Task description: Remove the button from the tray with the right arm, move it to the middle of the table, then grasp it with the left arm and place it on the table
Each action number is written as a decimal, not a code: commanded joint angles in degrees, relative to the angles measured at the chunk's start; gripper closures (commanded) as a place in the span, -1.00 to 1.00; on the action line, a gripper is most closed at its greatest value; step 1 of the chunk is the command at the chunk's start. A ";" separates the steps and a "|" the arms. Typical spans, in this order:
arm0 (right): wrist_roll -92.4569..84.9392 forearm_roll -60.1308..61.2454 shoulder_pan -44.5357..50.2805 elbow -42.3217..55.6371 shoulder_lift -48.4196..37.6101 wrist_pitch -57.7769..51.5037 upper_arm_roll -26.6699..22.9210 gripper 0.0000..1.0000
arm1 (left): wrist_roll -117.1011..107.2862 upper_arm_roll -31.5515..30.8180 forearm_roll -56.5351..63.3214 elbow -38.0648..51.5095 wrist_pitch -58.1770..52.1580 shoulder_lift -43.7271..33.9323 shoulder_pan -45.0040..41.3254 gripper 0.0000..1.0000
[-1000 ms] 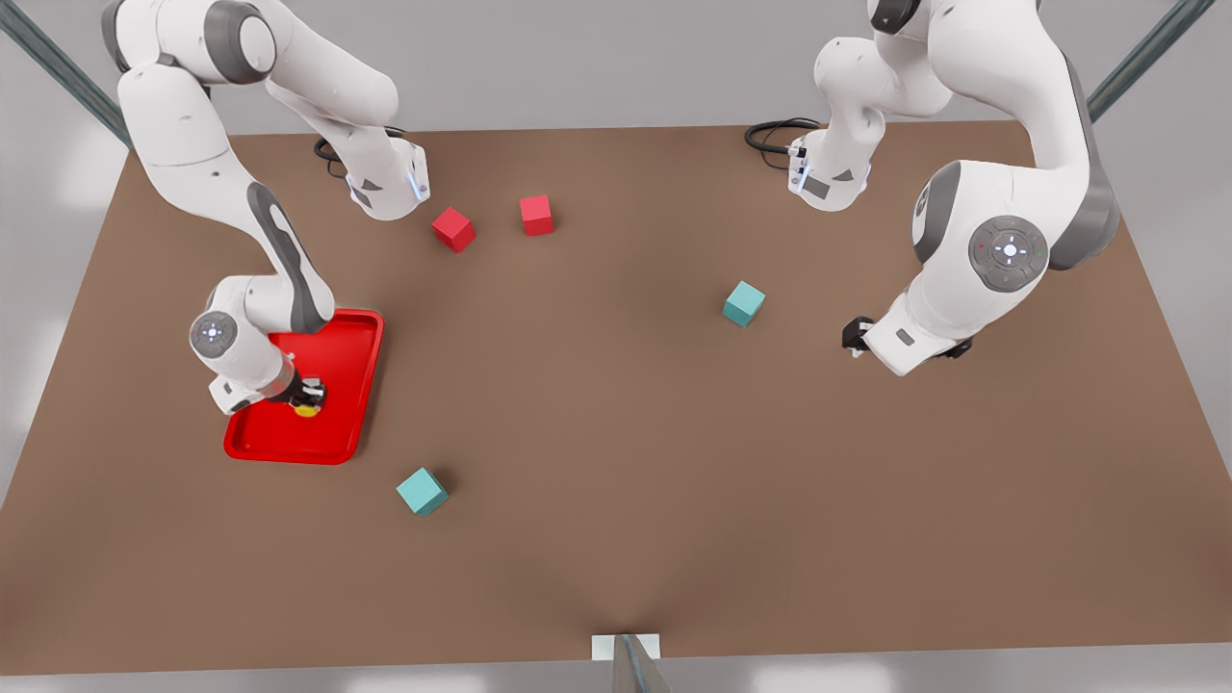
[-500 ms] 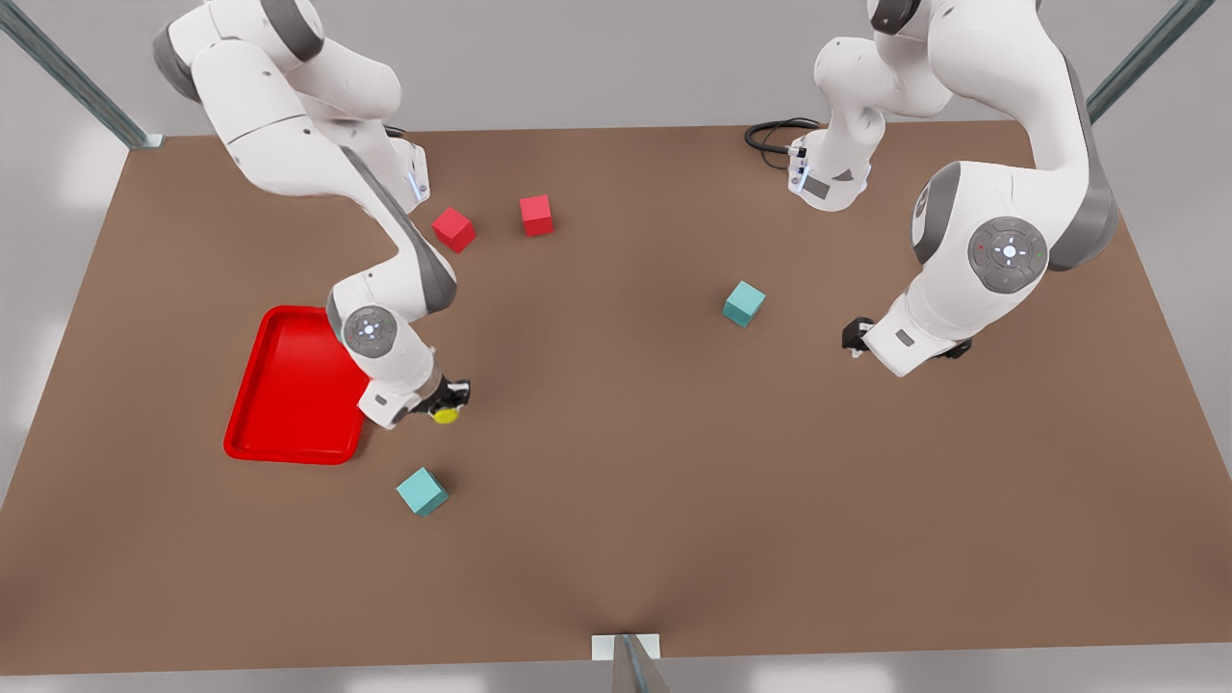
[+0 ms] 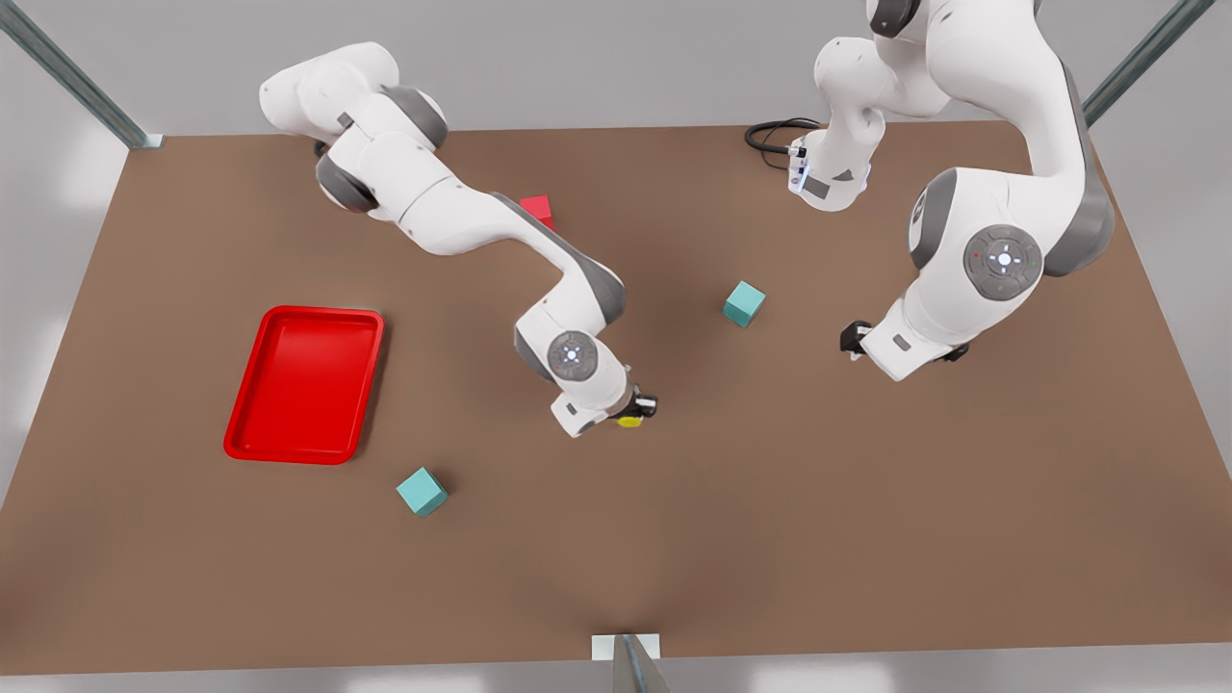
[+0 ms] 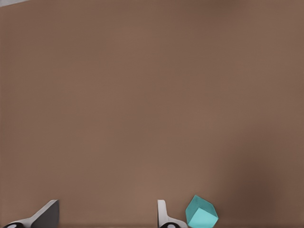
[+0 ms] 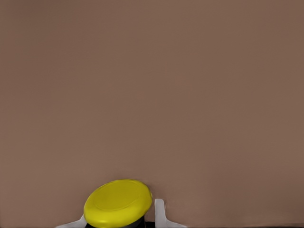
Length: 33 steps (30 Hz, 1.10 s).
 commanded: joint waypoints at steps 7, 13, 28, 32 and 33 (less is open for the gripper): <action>38.09 2.91 2.49 2.07 4.19 -0.61 -0.74 0.00 | -0.21 0.02 0.04 0.14 0.48 1.20 0.00 -1.00; 37.65 2.73 3.73 2.07 5.60 0.00 -1.62 -0.74 | -0.12 0.02 0.04 0.14 0.92 1.20 0.00 -1.00; -46.73 -5.45 -39.52 -32.92 -53.02 -22.84 -0.65 -1.00 | -35.44 0.02 -12.09 -0.03 20.95 19.91 -21.62 -1.00; -46.55 -5.27 -39.87 -28.17 -51.44 -28.74 -1.09 -1.00 | -39.50 -0.07 -12.09 -0.03 36.42 25.72 -21.71 -1.00; -46.64 -5.27 -40.22 -28.17 -51.44 -29.88 -1.09 -1.00 | -38.18 -0.07 -12.09 -0.12 38.63 26.60 -21.71 -1.00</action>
